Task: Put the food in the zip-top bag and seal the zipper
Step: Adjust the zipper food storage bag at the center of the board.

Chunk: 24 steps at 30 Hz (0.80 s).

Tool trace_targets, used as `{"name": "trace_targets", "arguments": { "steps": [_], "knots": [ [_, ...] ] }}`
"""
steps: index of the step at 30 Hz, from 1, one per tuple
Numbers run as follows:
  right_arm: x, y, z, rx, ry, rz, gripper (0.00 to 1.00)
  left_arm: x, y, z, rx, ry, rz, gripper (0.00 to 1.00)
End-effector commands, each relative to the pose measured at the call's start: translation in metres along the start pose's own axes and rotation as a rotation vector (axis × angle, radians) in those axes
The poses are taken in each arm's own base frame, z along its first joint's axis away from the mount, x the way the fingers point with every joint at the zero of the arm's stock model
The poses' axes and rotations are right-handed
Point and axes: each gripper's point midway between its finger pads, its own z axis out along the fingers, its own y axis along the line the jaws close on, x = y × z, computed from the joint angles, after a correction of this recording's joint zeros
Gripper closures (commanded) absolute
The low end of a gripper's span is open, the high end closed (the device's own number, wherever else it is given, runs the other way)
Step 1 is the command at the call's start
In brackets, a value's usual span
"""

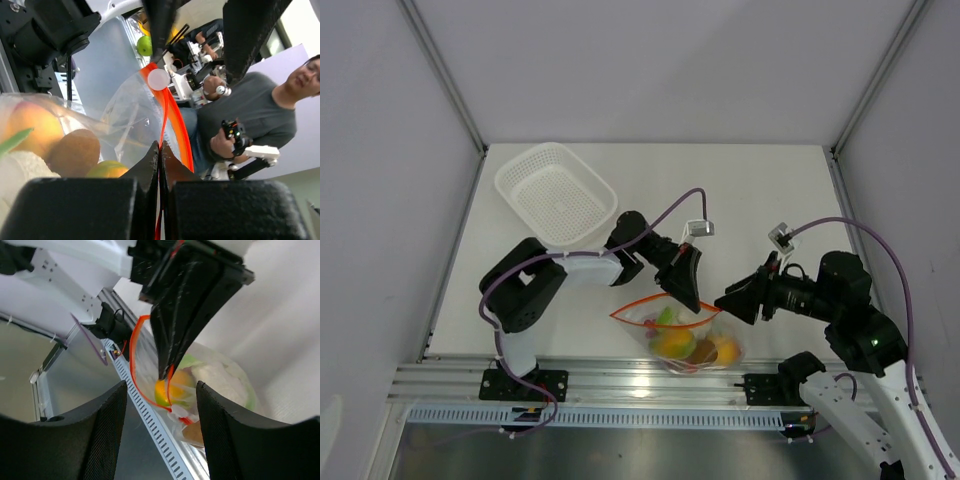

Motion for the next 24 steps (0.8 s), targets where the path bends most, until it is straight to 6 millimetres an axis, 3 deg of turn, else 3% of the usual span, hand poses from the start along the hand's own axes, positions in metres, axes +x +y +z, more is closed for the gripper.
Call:
{"name": "trace_targets", "arguments": {
  "steps": [1, 4, 6, 7, 8, 9, 10, 11, 12, 14, 24],
  "knots": [
    [0.011, 0.014, -0.007, -0.083, 0.028, -0.048, 0.41, -0.001, -0.034, -0.006, 0.037, 0.058, 0.331, 0.99],
    [0.019, 0.014, -0.009, -0.091, 0.06, -0.055, 0.41, -0.005, -0.033, -0.009, 0.026, 0.024, 0.326, 1.0],
    [0.018, 0.003, -0.007, -0.031, 0.046, -0.044, 0.4, -0.006, -0.031, -0.01, 0.012, 0.009, 0.326, 0.99],
    [0.016, -0.002, -0.004, -0.009, 0.044, -0.032, 0.4, -0.012, -0.025, -0.01, -0.007, -0.024, 0.417, 0.99],
    [0.013, -0.006, -0.002, 0.014, 0.04, -0.024, 0.4, -0.009, -0.025, -0.01, -0.044, -0.041, 0.284, 0.99],
    [0.013, -0.01, 0.0, 0.037, 0.043, -0.002, 0.4, -0.009, -0.019, -0.011, -0.103, -0.067, 0.265, 1.0],
    [0.012, -0.017, 0.002, 0.07, 0.044, 0.015, 0.4, -0.028, -0.016, -0.008, -0.196, -0.066, 0.511, 0.99],
    [0.012, -0.024, 0.005, 0.098, 0.055, 0.03, 0.41, -0.028, 0.002, -0.011, -0.358, -0.089, 0.443, 0.99],
    [0.013, -0.023, 0.006, 0.092, 0.064, 0.032, 0.41, -0.018, -0.005, -0.01, -0.353, -0.06, 0.409, 0.99],
    [0.013, -0.02, 0.009, 0.058, 0.071, 0.015, 0.41, -0.022, -0.017, -0.012, -0.291, -0.071, 0.407, 0.99],
    [0.019, -0.004, 0.019, -0.099, 0.052, -0.006, 0.51, -0.009, -0.013, -0.012, -0.292, -0.039, 0.358, 0.99]
  ]
}}
